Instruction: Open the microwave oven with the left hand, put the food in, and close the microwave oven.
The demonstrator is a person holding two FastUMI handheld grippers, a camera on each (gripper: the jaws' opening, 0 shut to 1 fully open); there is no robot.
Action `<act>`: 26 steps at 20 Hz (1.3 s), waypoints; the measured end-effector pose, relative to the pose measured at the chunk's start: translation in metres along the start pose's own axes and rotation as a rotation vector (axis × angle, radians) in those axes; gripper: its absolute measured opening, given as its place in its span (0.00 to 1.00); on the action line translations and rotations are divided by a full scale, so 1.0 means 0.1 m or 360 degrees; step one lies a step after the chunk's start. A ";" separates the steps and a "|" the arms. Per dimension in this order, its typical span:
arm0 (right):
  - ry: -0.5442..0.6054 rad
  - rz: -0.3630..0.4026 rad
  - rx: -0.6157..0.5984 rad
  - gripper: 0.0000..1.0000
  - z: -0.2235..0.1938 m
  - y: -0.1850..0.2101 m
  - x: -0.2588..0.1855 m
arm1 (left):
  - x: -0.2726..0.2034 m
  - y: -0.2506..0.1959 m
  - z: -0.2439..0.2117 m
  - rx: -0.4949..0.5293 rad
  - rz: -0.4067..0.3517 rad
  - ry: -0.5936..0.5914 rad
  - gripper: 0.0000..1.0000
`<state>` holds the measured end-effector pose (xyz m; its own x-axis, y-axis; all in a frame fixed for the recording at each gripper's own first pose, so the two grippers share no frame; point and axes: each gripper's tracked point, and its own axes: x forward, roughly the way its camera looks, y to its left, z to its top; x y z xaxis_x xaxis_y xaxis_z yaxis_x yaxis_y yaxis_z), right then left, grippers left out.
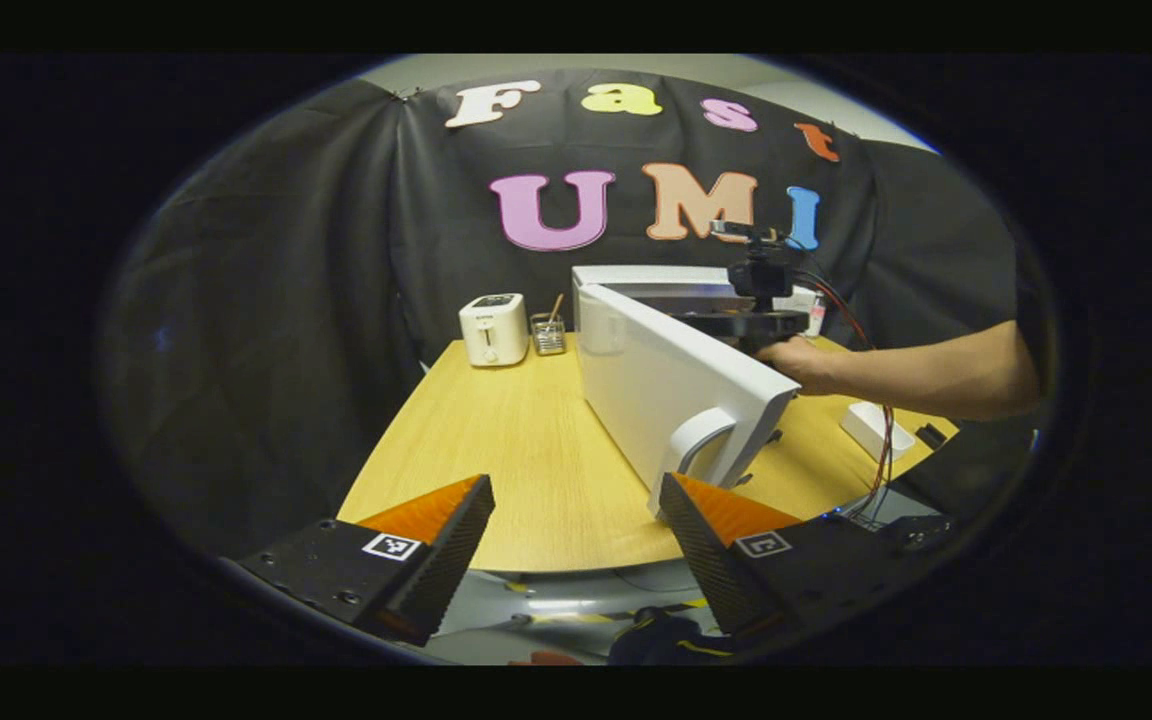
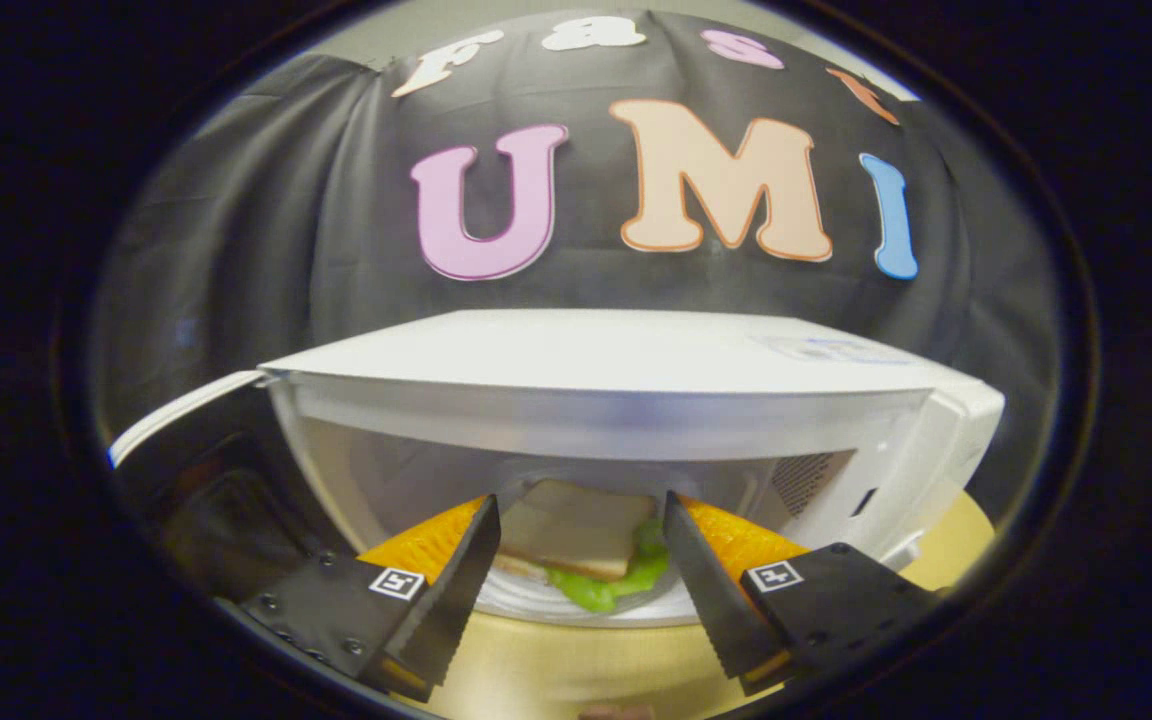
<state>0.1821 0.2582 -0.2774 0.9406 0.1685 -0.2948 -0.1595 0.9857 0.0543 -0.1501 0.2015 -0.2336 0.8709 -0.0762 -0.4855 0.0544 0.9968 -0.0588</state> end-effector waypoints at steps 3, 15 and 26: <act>-0.0101 0.0054 -0.0087 0.97 0.30 -0.07 -0.51 | 0.12 -0.03 0.04 -0.0035 -0.0032 -0.0014 0.95; -0.0288 -0.0083 -0.0106 0.96 1.30 -0.99 -2.28 | 0.68 -0.22 0.01 0.0176 -0.0105 -0.0016 0.02; -0.0408 -0.0190 -0.0022 0.96 1.81 -1.68 -2.68 | 0.87 -0.66 0.11 0.0304 -0.0041 -0.0019 0.00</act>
<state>0.0110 0.0470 -0.0346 0.9978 0.0461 -0.0470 -0.0452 0.9988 0.0204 -0.0728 0.1290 -0.2627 0.8739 -0.1023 -0.4753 0.1671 0.9812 0.0961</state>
